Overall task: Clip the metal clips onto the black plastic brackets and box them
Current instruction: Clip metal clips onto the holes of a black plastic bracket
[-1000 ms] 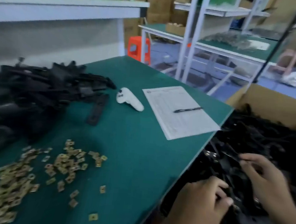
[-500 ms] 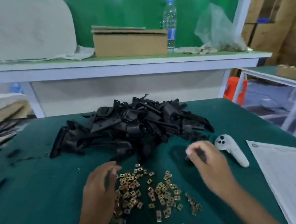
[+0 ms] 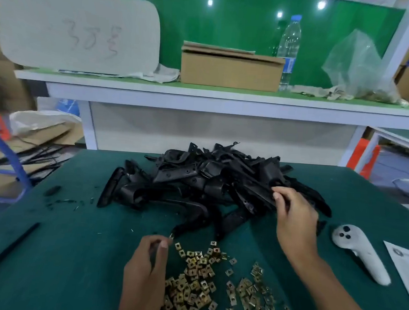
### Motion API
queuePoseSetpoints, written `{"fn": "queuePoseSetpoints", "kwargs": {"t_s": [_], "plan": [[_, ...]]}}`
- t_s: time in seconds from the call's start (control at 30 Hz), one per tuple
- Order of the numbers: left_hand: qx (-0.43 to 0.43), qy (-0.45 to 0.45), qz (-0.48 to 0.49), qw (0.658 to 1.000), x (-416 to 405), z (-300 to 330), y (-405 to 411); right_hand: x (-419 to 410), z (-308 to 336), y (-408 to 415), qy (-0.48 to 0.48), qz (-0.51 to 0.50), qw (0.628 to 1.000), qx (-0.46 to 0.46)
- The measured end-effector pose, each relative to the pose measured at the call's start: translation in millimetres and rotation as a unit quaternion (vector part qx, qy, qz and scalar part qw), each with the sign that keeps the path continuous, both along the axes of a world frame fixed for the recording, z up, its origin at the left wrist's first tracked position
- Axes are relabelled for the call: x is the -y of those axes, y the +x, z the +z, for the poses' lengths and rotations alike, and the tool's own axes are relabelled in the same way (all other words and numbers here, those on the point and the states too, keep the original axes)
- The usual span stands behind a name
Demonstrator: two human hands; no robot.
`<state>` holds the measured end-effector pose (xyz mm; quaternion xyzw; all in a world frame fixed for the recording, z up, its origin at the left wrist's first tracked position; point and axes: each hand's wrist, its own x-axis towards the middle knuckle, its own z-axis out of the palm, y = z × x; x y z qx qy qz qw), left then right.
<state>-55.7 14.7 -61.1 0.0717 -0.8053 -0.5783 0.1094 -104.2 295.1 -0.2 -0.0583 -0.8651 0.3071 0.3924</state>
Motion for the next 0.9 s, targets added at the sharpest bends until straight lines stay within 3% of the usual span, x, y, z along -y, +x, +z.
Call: {"fn": "queuePoseSetpoints", "kwargs": {"t_s": [0.07, 0.1, 0.17, 0.23, 0.37, 0.47, 0.53, 0.67, 0.73, 0.8, 0.83, 0.9], "plan": [[-0.014, 0.001, -0.009, 1.000, -0.8, 0.1, 0.8, 3.6, 2.9, 13.0, -0.167, 0.010, 0.986, -0.022], [-0.025, 0.003, -0.014, 1.000, -0.4, -0.2, 1.4, 7.0, 2.3, 19.6, -0.285, 0.044, 0.958, -0.004], [-0.056, 0.016, -0.027, 0.998, 0.1, 0.7, 5.0, 17.0, -2.0, 34.0, -0.476, 0.130, 0.865, 0.087], [-0.091, 0.037, -0.069, 0.993, -1.8, 3.1, 12.0, 27.6, -12.7, 46.0, -0.526, 0.199, 0.808, 0.175], [-0.109, 0.110, -0.143, 0.978, -6.6, 8.7, 19.6, 46.2, -34.3, 55.9, -0.471, 0.245, 0.809, 0.252], [-0.178, 0.076, -0.114, 0.975, -3.4, 9.4, 18.1, 53.5, -36.6, 60.0, -0.475, 0.305, 0.773, 0.290], [-0.228, 0.043, -0.085, 0.969, -3.1, 7.0, 16.9, 51.8, -38.3, 64.9, -0.429, 0.362, 0.761, 0.326], [-0.231, 0.092, -0.030, 0.968, 0.7, 7.3, 12.8, 50.6, -39.4, 71.6, -0.349, 0.445, 0.722, 0.398], [-0.193, 0.127, -0.013, 0.973, 4.7, 9.1, 9.4, 55.9, -41.3, 73.2, -0.288, 0.435, 0.770, 0.366], [-0.121, 0.268, -0.027, 0.955, 8.7, 9.5, 3.5, 59.3, -47.5, 75.5, -0.103, 0.400, 0.856, 0.311], [-0.083, 0.349, -0.046, 0.932, 10.7, 9.4, 0.6, 58.9, -51.9, 76.7, 0.002, 0.392, 0.868, 0.306], [-0.035, 0.424, -0.097, 0.900, 12.7, 10.3, -0.7, 58.9, -56.3, 78.8, 0.121, 0.387, 0.849, 0.339]]}}
